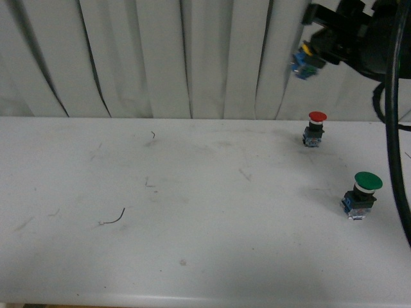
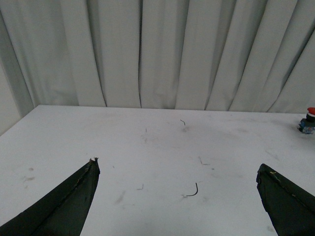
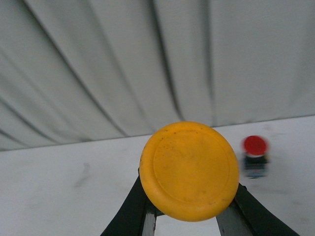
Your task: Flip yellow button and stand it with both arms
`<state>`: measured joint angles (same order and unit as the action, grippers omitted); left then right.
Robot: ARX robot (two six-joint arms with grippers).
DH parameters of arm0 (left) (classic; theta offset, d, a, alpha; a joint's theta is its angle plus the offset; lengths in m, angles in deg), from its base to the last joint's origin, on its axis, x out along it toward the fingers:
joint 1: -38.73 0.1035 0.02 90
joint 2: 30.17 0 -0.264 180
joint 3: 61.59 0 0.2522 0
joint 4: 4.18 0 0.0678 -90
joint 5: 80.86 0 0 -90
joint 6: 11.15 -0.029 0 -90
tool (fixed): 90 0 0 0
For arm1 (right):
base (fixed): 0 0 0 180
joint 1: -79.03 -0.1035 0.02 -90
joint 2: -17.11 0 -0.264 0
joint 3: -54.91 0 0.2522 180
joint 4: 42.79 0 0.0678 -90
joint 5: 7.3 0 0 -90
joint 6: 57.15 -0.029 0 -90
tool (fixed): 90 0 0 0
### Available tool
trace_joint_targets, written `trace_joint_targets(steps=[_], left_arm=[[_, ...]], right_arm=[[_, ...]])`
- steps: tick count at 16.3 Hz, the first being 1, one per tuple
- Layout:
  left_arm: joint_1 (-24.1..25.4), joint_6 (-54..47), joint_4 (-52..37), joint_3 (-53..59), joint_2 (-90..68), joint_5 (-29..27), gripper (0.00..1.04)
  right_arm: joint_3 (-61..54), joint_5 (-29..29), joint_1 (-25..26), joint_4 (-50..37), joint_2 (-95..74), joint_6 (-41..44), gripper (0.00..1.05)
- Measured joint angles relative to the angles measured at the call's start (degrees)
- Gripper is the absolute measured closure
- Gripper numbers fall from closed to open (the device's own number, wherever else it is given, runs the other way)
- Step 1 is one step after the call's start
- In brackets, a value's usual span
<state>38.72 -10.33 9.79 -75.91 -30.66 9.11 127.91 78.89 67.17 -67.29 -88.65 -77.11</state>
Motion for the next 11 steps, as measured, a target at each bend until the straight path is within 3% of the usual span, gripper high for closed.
trace_joint_targets(steps=[1,5,11], left_arm=[[0.0,0.0,0.0,0.0,0.0,0.0,0.07],[0.0,0.0,0.0,0.0,0.0,0.0,0.07],[0.0,0.0,0.0,0.0,0.0,0.0,0.07]], right_arm=[[1.9,4.3,3.0,2.8,-0.6,8.9,0.77],[4.8,7.1,7.1,7.5,-2.7,18.6,0.77],[9.2,8.8,8.6,15.1,-11.3,18.4,0.77]])
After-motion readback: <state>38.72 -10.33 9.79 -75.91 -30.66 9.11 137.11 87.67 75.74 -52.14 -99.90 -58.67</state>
